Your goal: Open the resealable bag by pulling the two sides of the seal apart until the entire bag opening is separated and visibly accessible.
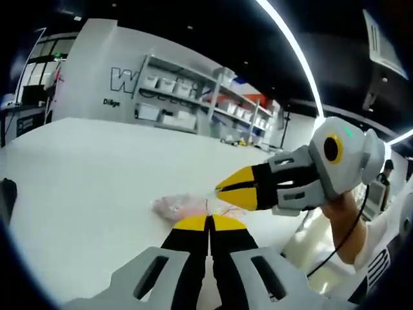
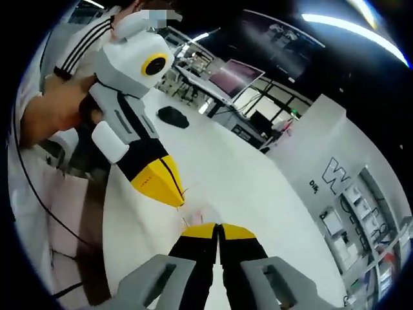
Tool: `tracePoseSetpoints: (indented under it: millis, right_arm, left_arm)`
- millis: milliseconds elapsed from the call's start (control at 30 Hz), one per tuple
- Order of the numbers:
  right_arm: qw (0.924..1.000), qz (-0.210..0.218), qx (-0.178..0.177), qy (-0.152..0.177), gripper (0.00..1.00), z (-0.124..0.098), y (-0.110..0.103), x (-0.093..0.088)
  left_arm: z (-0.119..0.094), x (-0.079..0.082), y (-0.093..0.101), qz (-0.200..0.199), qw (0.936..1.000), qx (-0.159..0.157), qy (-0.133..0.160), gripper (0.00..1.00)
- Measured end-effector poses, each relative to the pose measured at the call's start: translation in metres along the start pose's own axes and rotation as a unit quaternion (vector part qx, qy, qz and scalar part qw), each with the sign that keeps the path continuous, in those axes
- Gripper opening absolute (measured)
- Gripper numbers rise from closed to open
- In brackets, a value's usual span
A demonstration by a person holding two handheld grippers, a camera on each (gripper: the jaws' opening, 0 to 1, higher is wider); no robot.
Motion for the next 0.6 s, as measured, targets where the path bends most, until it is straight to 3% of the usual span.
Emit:
tracePoseSetpoints:
  millis: [600]
  right_arm:
    - [0.9933, -0.08, -0.06, 0.058, 0.0, -0.005, 0.007, 0.016]
  left_arm:
    - [-0.001, 0.0, 0.002, 0.001, 1.0, -0.002, 0.001, 0.0]
Point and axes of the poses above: the point that each gripper's makers call its tool centre point, and the gripper's own axes: z roughly forward along the fingers, y roughly to its right, x roughly out of its top, the point moved 9 cm from there along -z, roughly backward along the fingers, and after that the axes turned 13 degrees about z, right-handed, at the moved point
